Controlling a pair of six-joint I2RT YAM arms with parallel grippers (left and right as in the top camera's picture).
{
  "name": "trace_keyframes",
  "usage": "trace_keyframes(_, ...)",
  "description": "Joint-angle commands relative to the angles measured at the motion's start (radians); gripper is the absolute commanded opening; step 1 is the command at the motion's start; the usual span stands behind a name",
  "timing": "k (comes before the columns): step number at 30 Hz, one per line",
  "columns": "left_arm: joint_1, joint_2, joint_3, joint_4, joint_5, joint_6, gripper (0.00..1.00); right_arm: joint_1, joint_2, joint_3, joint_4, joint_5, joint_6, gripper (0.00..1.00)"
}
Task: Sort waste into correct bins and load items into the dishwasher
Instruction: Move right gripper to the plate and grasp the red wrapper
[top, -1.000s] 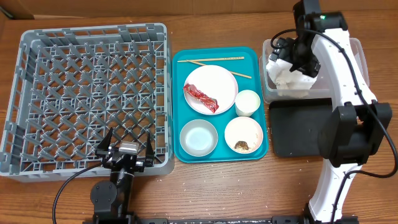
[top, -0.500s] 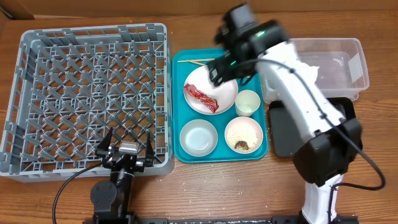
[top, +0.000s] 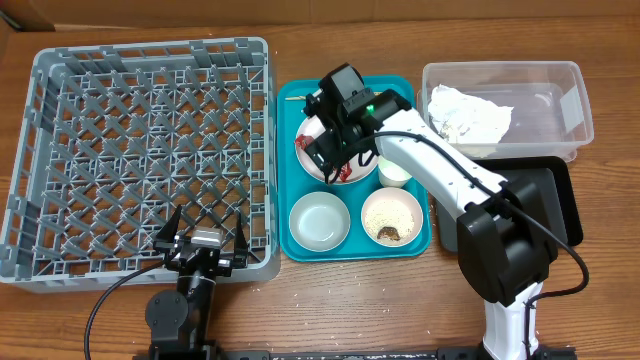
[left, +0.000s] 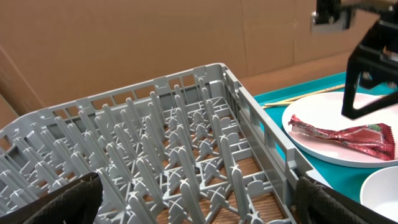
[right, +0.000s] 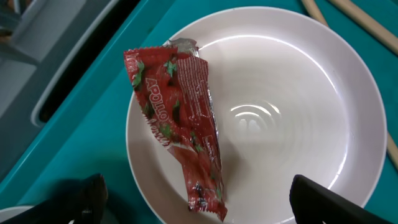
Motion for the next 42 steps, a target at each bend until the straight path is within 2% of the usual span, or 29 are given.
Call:
trace_keyframes(1, 0.005, -0.005, -0.005, -0.001, -0.006, 0.008, 1.00, -0.003, 0.009, -0.052, 0.057, 0.005, -0.019, 0.95)
trace_keyframes(16, 0.005, -0.005, -0.005, -0.001, -0.006, 0.008, 1.00, -0.008, 0.013, -0.208, 0.245, -0.070, 0.064, 0.84)
trace_keyframes(19, 0.005, -0.005, -0.005, -0.001, -0.006, 0.008, 1.00, -0.011, 0.013, -0.224, 0.278, -0.067, 0.091, 0.75)
trace_keyframes(21, 0.005, -0.005, -0.005, -0.001, -0.006, 0.008, 1.00, -0.016, 0.013, -0.228, 0.301, -0.058, 0.124, 0.61)
trace_keyframes(23, 0.005, -0.005, -0.005, -0.001, -0.006, 0.008, 1.00, -0.022, 0.014, -0.229, 0.313, -0.058, 0.138, 0.56)
trace_keyframes(36, 0.005, -0.005, -0.005, -0.001, -0.006, 0.008, 1.00, -0.023, 0.062, -0.229, 0.314, -0.029, 0.151, 0.51)
trace_keyframes(39, 0.005, -0.005, -0.005, -0.001, -0.006, 0.008, 1.00, -0.022, 0.067, -0.229, 0.312, -0.028, 0.172, 0.38)
trace_keyframes(42, 0.005, -0.005, -0.005, -0.001, -0.006, 0.008, 1.00, -0.022, 0.068, -0.229, 0.312, -0.027, 0.197, 0.12)
